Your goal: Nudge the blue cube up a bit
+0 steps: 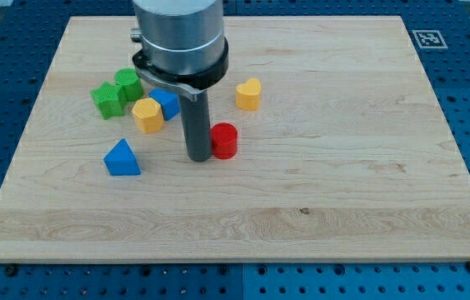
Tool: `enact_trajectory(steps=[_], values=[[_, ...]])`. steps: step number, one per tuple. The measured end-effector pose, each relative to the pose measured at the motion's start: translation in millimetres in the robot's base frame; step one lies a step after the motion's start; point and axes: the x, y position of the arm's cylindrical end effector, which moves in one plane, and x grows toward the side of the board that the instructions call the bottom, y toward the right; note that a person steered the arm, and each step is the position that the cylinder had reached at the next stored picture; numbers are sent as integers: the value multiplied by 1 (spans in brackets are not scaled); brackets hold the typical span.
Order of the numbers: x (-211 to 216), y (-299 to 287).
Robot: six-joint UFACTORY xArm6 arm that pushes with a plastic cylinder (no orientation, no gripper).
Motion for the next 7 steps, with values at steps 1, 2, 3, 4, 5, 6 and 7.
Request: enact_trajectory(steps=[1,2,3,4,5,6,7], values=[[1,16],[1,8],[1,-37],[-4,-76],[-5,-79],[-8,-78],[-24,-78]])
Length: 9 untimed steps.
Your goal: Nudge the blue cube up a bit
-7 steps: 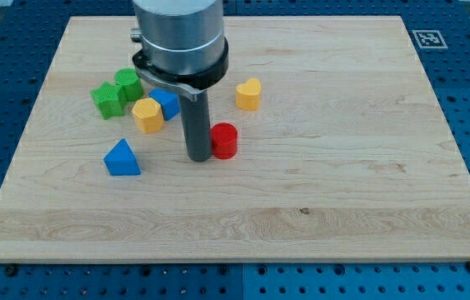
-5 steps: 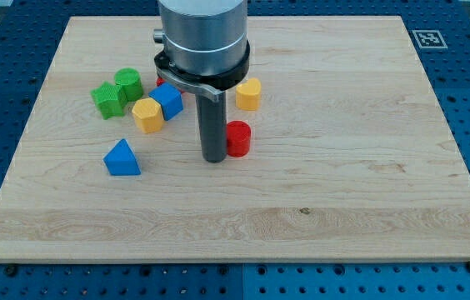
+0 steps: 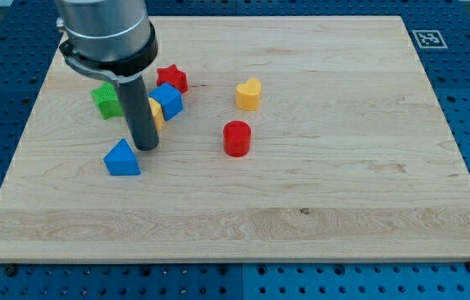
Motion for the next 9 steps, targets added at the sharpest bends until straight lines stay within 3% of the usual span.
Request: enact_trajectory(steps=[5,9], values=[[-95,56],[-105,68]])
